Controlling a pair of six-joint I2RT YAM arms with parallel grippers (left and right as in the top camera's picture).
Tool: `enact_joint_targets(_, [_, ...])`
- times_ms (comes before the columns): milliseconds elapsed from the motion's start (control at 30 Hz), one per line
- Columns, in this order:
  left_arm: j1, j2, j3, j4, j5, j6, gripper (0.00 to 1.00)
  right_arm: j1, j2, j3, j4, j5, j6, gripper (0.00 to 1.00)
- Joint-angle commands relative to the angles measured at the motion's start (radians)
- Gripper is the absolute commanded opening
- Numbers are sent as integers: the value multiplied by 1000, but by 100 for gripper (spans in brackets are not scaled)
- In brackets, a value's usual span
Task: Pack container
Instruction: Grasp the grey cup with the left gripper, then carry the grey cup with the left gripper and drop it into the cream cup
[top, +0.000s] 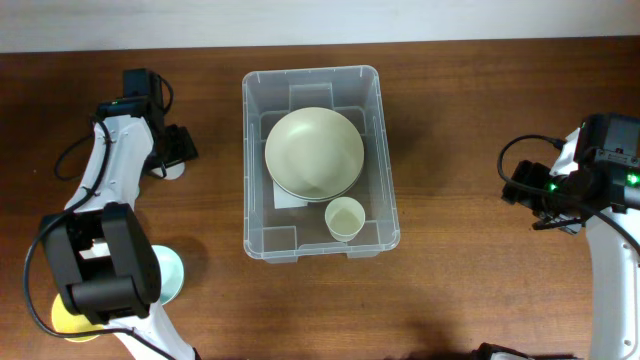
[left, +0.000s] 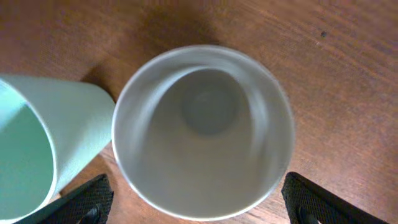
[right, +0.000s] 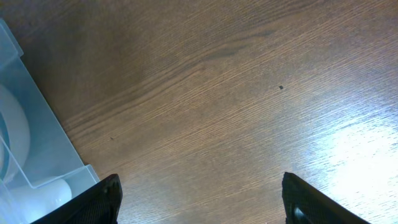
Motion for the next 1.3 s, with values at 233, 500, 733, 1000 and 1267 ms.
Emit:
enact_joint_targets(233, [-49, -5, 57, 37, 2, 60, 89, -2, -6, -5, -1, -2, -10, 78])
enact_joint_targets(500, [-52, -5, 93, 57, 0, 66, 89, -2, -6, -5, 0, -2, -10, 78])
enact_joint_targets(733, [-89, 21, 93, 100, 3, 89, 89, -2, -6, -5, 0, -2, -10, 78])
enact_joint_targets(1000, [-91, 133, 93, 88, 3, 89, 77, -2, -6, -5, 0, -2, -10, 78])
enact_joint_targets(1267, [-95, 134, 94, 78, 11, 89, 1, -2, -6, -5, 0, -1, -10, 78])
